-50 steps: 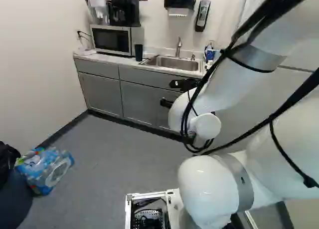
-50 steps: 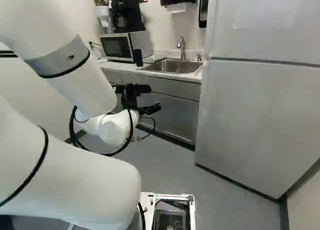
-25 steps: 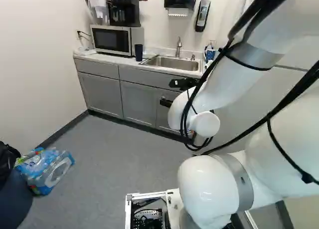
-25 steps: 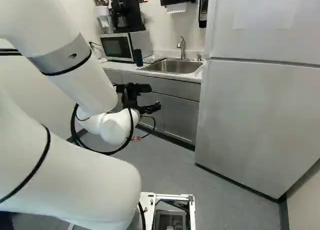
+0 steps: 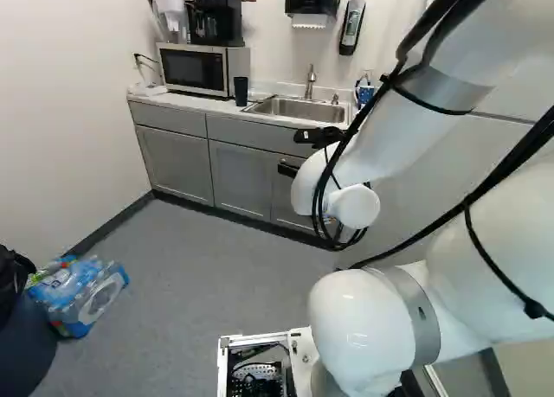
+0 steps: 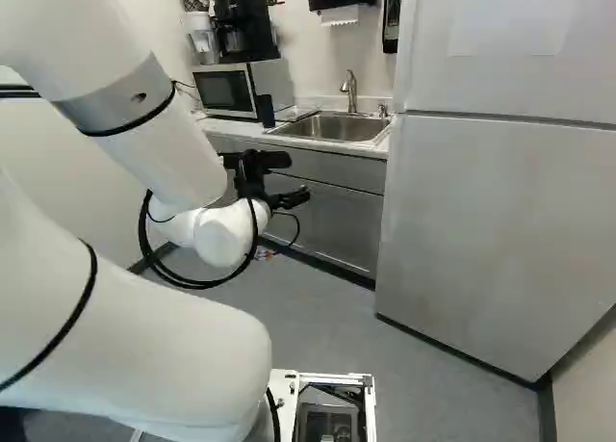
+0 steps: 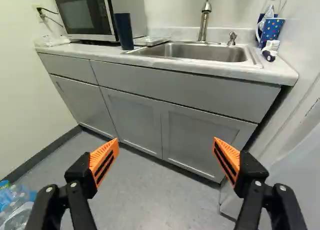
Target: Rinse the cup and place it in the tray
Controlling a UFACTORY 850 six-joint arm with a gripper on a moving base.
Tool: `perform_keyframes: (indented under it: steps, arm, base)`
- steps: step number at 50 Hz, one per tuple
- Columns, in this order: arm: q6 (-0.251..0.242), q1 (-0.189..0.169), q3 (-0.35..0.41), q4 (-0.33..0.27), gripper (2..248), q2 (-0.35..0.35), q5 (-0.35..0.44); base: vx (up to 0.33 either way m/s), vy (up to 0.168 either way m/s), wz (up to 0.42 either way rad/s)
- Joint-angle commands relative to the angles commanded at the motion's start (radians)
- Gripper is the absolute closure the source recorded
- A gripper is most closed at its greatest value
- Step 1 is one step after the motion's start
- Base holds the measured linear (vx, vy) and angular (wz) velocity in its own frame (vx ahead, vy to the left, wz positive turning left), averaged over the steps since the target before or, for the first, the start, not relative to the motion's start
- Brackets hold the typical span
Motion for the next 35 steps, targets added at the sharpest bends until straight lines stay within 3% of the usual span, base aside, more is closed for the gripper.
perform_keyframes:
  steps: [35]
  arm:
    - [0.0,0.0,-0.083,0.0,3,0.004,0.0]
  base:
    - [0.0,0.0,0.0]
